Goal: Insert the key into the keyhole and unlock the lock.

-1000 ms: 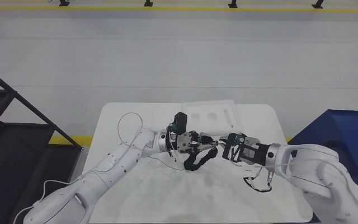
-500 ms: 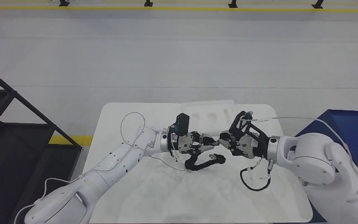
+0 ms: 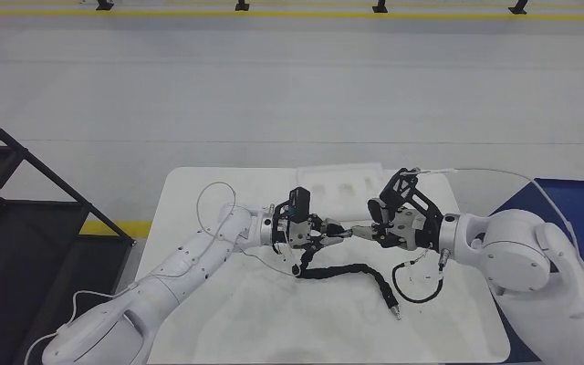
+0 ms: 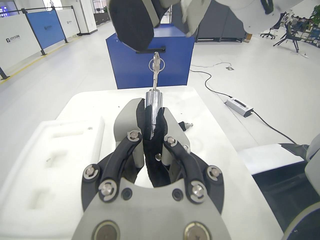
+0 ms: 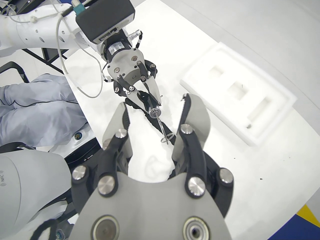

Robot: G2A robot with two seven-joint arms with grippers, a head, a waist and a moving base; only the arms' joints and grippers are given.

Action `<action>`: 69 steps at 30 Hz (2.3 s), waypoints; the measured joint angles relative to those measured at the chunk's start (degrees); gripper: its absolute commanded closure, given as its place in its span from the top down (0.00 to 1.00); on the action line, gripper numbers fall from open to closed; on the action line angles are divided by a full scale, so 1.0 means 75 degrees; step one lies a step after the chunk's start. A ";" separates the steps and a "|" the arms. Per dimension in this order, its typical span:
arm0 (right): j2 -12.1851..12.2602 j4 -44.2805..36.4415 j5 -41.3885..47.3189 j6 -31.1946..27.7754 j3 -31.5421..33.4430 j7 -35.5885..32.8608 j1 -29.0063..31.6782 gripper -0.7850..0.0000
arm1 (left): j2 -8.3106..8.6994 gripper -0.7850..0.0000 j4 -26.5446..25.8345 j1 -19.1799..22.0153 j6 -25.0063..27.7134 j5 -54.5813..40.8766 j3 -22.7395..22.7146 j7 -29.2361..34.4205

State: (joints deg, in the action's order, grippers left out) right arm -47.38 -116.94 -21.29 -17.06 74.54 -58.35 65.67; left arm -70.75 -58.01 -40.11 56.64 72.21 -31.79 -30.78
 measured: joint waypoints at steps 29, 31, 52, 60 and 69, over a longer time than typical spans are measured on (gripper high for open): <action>-0.0068 0.1000 -0.0200 -0.1289 -0.0486 0.0424 -0.0481 1.00 | -0.0496 1.00 0.1830 0.0139 -0.0133 0.0641 0.0288 0.1380; -0.0103 0.1287 -0.0230 -0.1628 -0.0652 0.0559 -0.0679 1.00 | -0.0513 1.00 0.1888 0.0216 -0.0031 0.0710 0.0269 0.1162; -0.0536 0.3673 0.0324 -0.3902 -0.2020 0.1228 -0.3171 1.00 | 0.1375 1.00 -0.0293 0.1271 0.0181 -0.0919 -0.0120 0.0531; -0.0677 0.4080 0.0520 -0.4080 -0.2366 0.1181 -0.4031 1.00 | 0.2307 1.00 -0.0839 0.1994 0.0181 -0.3439 0.0414 0.1922; -0.0792 0.4444 0.0770 -0.4208 -0.2656 0.1072 -0.4768 1.00 | 0.2937 1.00 -0.1196 0.2940 0.0181 -0.5755 0.1090 0.3725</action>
State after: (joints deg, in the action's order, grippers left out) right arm -53.32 -83.62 -15.51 -48.63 54.62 -50.31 29.92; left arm -48.73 -66.98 -18.06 58.00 29.05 -23.62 -2.84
